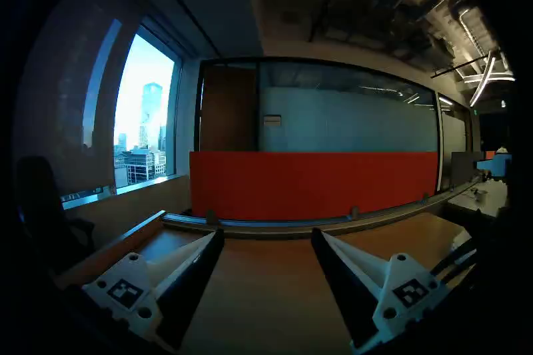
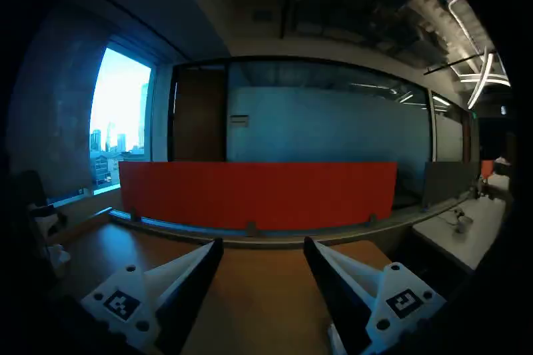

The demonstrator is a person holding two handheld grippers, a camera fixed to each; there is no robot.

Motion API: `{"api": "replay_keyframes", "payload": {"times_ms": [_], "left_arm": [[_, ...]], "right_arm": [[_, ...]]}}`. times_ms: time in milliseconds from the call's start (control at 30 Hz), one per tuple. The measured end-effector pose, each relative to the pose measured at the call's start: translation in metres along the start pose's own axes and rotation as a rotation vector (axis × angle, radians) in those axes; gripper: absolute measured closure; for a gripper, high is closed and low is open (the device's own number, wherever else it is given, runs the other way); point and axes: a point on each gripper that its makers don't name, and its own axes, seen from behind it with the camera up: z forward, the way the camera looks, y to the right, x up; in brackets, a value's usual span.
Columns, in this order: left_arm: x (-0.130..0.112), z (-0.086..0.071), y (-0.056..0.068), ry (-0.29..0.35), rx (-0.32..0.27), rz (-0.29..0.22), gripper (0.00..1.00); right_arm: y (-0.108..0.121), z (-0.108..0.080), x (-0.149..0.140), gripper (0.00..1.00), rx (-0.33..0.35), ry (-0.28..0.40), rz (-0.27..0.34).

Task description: Fold towel

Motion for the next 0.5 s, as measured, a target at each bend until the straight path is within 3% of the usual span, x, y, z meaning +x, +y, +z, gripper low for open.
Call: {"api": "replay_keyframes", "payload": {"times_ms": [267,500], "left_arm": [[-0.046,-0.008,-0.009,0.012,0.017,-0.002,0.03],[-0.086,-0.013,-0.016,0.015,0.018,-0.003,0.03]], "right_arm": [[0.006,0.000,-0.022,0.07,-0.022,0.007,0.057],[0.000,0.005,-0.049,0.06,-0.016,0.001,0.058]]}}
